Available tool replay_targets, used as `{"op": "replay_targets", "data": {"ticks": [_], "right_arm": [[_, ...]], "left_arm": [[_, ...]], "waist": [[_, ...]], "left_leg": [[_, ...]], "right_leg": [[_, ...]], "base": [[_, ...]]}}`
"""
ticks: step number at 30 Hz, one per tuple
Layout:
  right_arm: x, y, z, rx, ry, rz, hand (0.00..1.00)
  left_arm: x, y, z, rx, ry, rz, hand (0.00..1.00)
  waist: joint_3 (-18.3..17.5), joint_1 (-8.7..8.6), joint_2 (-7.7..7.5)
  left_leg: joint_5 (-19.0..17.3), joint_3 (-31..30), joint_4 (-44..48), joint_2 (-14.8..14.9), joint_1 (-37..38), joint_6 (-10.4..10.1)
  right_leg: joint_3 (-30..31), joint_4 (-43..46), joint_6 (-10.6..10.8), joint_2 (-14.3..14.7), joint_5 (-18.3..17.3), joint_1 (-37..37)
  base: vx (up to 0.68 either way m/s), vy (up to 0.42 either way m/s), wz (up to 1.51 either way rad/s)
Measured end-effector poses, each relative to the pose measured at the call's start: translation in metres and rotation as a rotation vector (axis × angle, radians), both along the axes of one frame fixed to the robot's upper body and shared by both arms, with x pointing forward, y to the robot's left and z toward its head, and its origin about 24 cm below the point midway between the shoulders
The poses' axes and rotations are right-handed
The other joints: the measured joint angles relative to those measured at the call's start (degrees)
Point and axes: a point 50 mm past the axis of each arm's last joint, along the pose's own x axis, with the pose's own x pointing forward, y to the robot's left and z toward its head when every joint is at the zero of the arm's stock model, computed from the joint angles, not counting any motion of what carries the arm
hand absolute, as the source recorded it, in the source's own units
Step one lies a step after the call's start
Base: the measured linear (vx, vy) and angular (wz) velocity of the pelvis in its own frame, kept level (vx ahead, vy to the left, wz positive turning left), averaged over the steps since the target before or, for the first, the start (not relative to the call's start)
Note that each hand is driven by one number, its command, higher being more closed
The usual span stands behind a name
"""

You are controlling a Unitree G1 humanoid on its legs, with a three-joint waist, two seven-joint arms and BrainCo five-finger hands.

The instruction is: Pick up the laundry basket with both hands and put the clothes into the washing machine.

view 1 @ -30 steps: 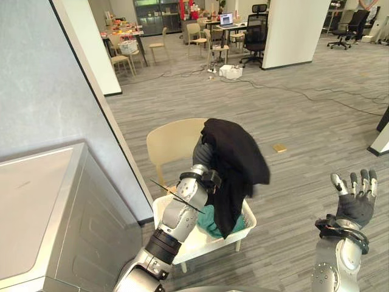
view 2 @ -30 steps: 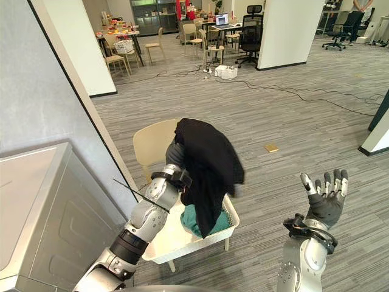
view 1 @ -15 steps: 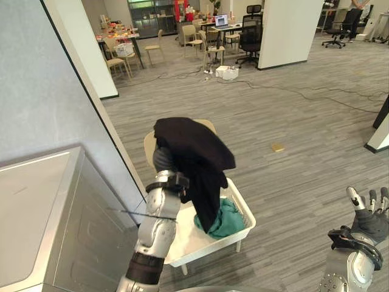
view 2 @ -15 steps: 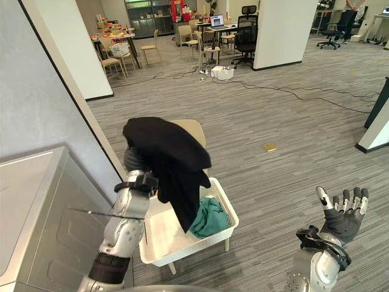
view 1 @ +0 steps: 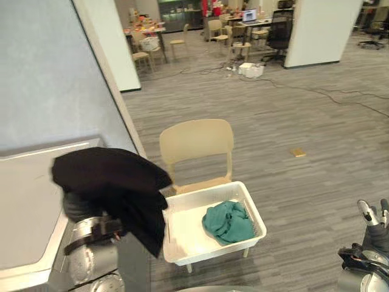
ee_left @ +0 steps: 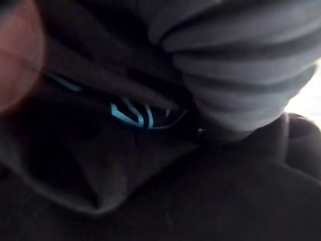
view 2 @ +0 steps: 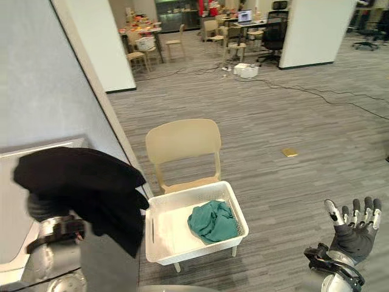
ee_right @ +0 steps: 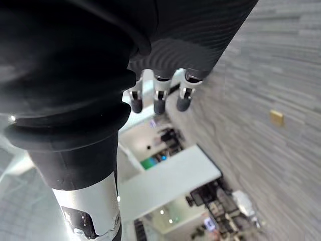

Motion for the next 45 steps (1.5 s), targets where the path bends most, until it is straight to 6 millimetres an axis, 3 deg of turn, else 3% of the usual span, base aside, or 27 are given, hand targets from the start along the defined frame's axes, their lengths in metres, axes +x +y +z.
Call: {"op": "replay_targets", "data": {"ticks": [5, 7, 11, 14, 16, 21, 24, 28, 33, 36, 37, 38, 39, 40, 42, 45], "right_arm": [[0.006, 0.008, -0.001, 0.024, -0.02, 0.057, 0.0], [0.007, 0.008, -0.002, 0.025, -0.019, 0.064, 0.0], [0.005, 0.007, -0.01, 0.039, 0.019, 0.056, 0.0], [0.002, 0.007, -0.026, 0.059, 0.102, 0.05, 0.0], [-0.001, 0.01, -0.048, 0.123, 0.19, 0.058, 0.0], [-0.016, 0.026, -0.097, 0.247, 0.409, 0.091, 0.0], [-0.024, 0.032, -0.115, 0.302, 0.49, 0.101, 0.0], [-0.028, 0.038, -0.125, 0.334, 0.529, 0.115, 0.0], [-0.015, 0.05, -0.132, 0.338, 0.542, 0.214, 0.0], [0.013, 0.058, -0.127, 0.305, 0.499, 0.296, 0.0], [0.023, 0.058, -0.122, 0.286, 0.476, 0.311, 0.0], [0.028, 0.057, -0.12, 0.277, 0.464, 0.318, 0.0], [0.035, 0.057, -0.116, 0.271, 0.442, 0.323, 0.0], [0.041, 0.058, -0.113, 0.268, 0.415, 0.328, 0.0], [0.041, 0.057, -0.112, 0.27, 0.409, 0.319, 0.0], [0.028, 0.054, -0.114, 0.294, 0.419, 0.281, 0.0]], "left_arm": [[-0.018, 0.012, 0.017, 0.059, -0.065, 0.126, 1.0], [-0.021, 0.015, 0.016, 0.078, -0.045, 0.154, 1.0], [-0.029, 0.019, 0.007, 0.069, 0.017, 0.184, 1.0], [-0.03, 0.022, -0.017, 0.025, 0.122, 0.192, 1.0], [-0.029, 0.023, -0.046, -0.039, 0.251, 0.179, 1.0], [-0.026, 0.002, -0.103, -0.176, 0.484, 0.065, 1.0], [-0.023, -0.017, -0.126, -0.234, 0.571, -0.031, 1.0], [-0.022, -0.032, -0.14, -0.261, 0.622, -0.118, 1.0], [-0.017, -0.041, -0.14, -0.258, 0.608, -0.184, 1.0], [-0.012, -0.042, -0.137, -0.248, 0.593, -0.203, 1.0], [-0.004, -0.048, -0.134, -0.238, 0.572, -0.237, 1.0], [0.0, -0.05, -0.131, -0.229, 0.559, -0.254, 1.0], [0.009, -0.05, -0.126, -0.211, 0.532, -0.272, 1.0], [0.012, -0.05, -0.123, -0.197, 0.519, -0.281, 1.0], [0.014, -0.056, -0.123, -0.197, 0.517, -0.308, 1.0], [0.023, -0.067, -0.118, -0.189, 0.49, -0.363, 1.0]], "waist": [[0.11, 0.81, 0.4], [0.2, 1.77, 0.37], [1.26, 2.12, 0.0], [1.26, 2.3, -0.12], [1.26, 2.42, -0.29], [1.4, 2.55, -1.41], [2.0, 2.58, -2.19], [2.52, 2.61, -2.82], [4.76, 3.52, -3.88], [7.79, 4.24, -3.16], [8.38, 4.17, -2.54], [8.58, 4.16, -2.85], [9.53, 4.03, -3.24], [10.34, 4.41, -3.16], [10.94, 4.67, -1.09], [10.4, 3.2, -1.41]], "left_leg": [[-1.31, -2.86, 3.35, 1.1, -1.65, -0.67], [-1.92, -3.56, 4.87, 1.39, -2.39, -0.84], [-3.65, -5.32, 7.46, 2.27, -3.19, -0.79], [-4.73, -5.91, 8.77, 2.42, -3.44, -0.65], [-5.1, -5.9, 9.23, 2.57, -3.68, -0.52], [-5.61, -5.62, 10.11, 2.74, -4.17, -0.77], [-6.61, -5.36, 11.92, 3.07, -4.65, -0.97], [-7.65, -4.43, 13.21, 3.16, -4.58, -0.88], [-7.46, -4.5, 13.78, 3.13, -6.51, -1.15], [-6.62, -7.68, 17.36, 2.95, -11.83, -1.3], [-5.28, -9.04, 21.11, 3.01, -16.23, 0.16], [-4.26, -9.39, 22.28, 2.98, -18.24, 1.57], [-0.96, -10.1, 19.1, 1.8, -18.48, 3.05], [-4.26, -8.37, 23.63, 3.08, -18.68, 4.73], [-10.23, -3.06, 38.0, 8.75, -17.08, 6.34], [-11.88, 4.17, 45.71, 16.61, -10.73, 8.23]], "right_leg": [[-2.9, 0.93, -0.39, 0.46, -1.52, 1.55], [-3.6, 0.97, -0.62, 0.74, -1.68, 1.97], [-5.49, 1.53, -0.72, 0.61, -2.81, 3.47], [-6.17, 2.41, -0.81, 0.51, -3.78, 3.51], [-6.22, 2.74, -0.75, 0.51, -4.09, 3.38], [-6.07, 2.86, -0.74, 0.5, -4.1, 3.34], [-5.81, 3.57, -0.6, 0.45, -4.4, 3.22], [-4.65, 6.49, -0.44, -0.14, -6.01, 1.98], [-4.07, 12.54, -1.14, -0.56, -8.74, -2.52], [-5.57, 17.33, -2.17, -0.69, -10.1, -6.81], [-7.86, 20.32, -2.89, -1.3, -10.68, -9.19], [-9.13, 21.12, -2.91, -1.56, -10.68, -9.67], [-11.71, 20.65, -3.42, -2.88, -10.9, -9.35], [-13.66, 19.74, -4.04, -3.81, -11.23, -8.32], [-17.64, 20.38, -4.31, -3.32, -11.18, -5.06], [-23.45, 19.84, -4.26, -5.32, -11.16, -1.52]], "base": [[0.05, -0.056, 0.28], [0.05, -0.045, 0.15], [0.0, -0.036, 0.24], [-0.02, -0.016, 0.1], [0.0, 0.0, 0.0], [0.02, 0.001, -0.02], [0.02, 0.011, -0.05], [0.0, 0.012, -0.11], [-0.05, -0.025, -0.01], [-0.07, -0.038, 0.42], [-0.1, -0.084, 1.0], [-0.08, -0.078, 1.34], [-0.1, -0.062, 1.15], [-0.08, -0.034, 1.02], [-0.09, -0.018, 0.87], [-0.1, 0.079, 0.86]]}}
